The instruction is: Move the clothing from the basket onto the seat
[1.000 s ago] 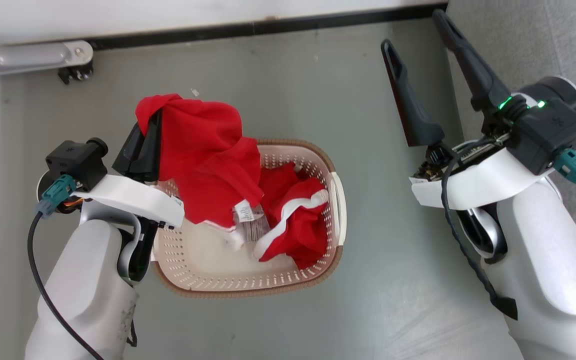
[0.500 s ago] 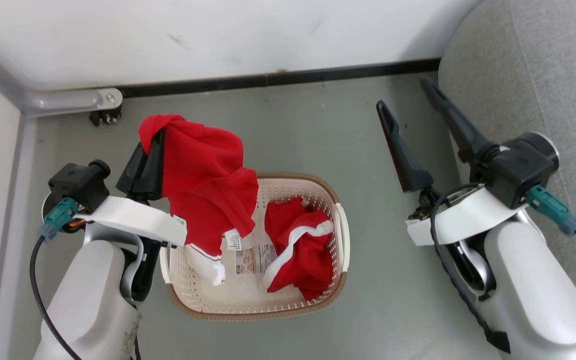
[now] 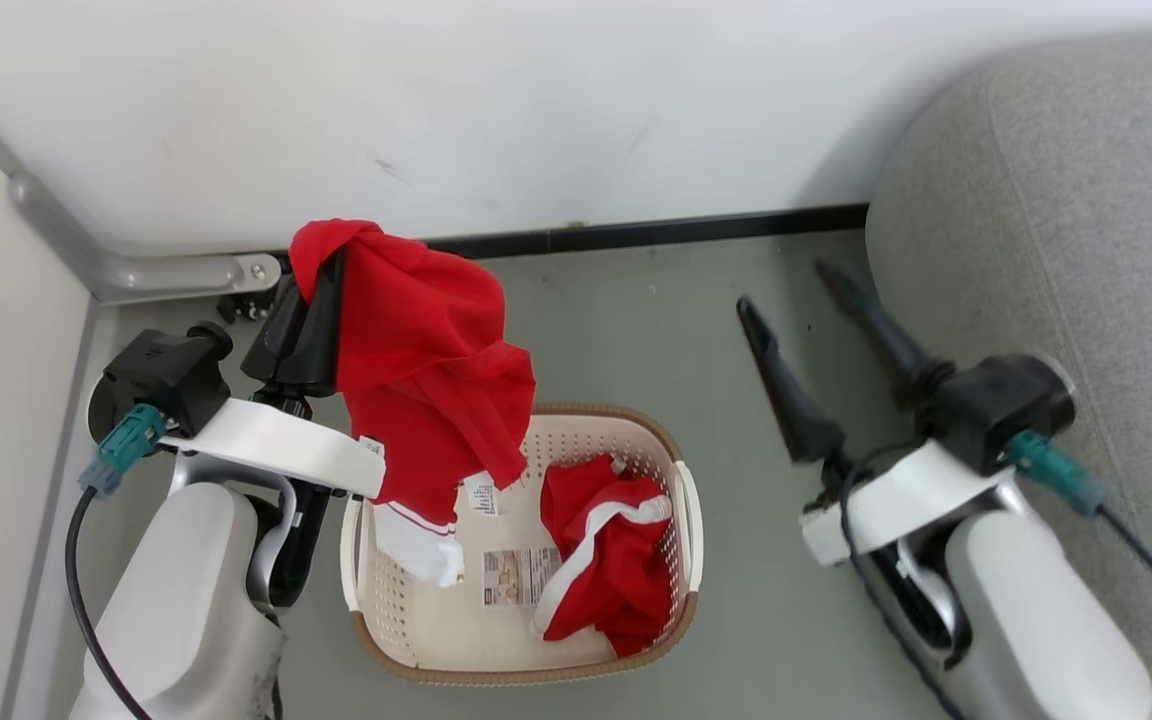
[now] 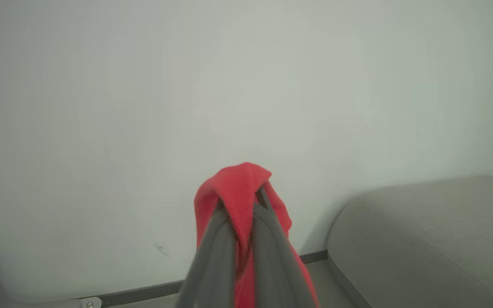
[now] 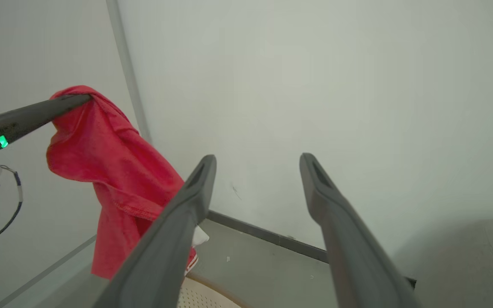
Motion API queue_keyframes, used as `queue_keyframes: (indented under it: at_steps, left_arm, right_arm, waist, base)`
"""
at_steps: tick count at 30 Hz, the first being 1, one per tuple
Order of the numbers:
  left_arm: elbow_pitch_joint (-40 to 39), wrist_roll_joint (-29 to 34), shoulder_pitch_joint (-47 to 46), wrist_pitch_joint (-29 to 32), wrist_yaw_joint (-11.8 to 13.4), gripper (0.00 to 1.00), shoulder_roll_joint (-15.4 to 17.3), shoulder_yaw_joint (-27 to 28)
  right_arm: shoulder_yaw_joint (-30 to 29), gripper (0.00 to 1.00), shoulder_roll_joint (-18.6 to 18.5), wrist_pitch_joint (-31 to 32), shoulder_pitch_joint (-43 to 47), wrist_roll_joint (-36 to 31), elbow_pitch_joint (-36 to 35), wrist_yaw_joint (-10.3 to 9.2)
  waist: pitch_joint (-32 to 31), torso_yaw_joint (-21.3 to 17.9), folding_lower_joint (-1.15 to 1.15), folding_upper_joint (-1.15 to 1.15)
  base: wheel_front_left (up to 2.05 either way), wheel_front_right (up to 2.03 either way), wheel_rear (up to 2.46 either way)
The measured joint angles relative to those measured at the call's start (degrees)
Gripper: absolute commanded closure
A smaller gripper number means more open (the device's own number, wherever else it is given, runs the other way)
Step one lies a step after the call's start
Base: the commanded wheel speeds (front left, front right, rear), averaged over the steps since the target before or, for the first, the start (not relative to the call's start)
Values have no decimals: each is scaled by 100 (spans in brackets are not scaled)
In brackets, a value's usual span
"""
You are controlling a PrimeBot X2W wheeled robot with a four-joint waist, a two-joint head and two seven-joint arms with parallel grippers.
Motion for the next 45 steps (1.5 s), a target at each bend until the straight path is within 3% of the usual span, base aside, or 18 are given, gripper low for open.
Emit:
queue_keyframes:
  at_steps: [16, 26, 44, 45]
  left_arm:
    - [-624, 664, -114, -3, 26, 100, 221, -427]
    - [-961, 725, -149, 115, 14, 100, 167, -771]
    - [-1600, 778, -146, 523, -20, 100, 13, -1305]
    - [-1618, 778, -143, 566, -41, 100, 10, -1325]
  right_arm:
    - [735, 0, -25, 0, 489, 115, 733, 0]
    - [1648, 0, -201, 0, 544, 474, 795, 0]
    - [1870, 0, -370, 0, 542, 746, 780, 0]
    - [1911, 12, -382, 0, 542, 771, 782, 0]
  waist:
    - [-617, 43, 0, 0]
    - [-916, 50, 0, 0]
    - [-1212, 110, 0, 0]
    - [-1218, 115, 0, 0]
  base:
    - [0, 0, 0]
    - [0, 0, 0]
    - [0, 0, 0]
    - [0, 0, 0]
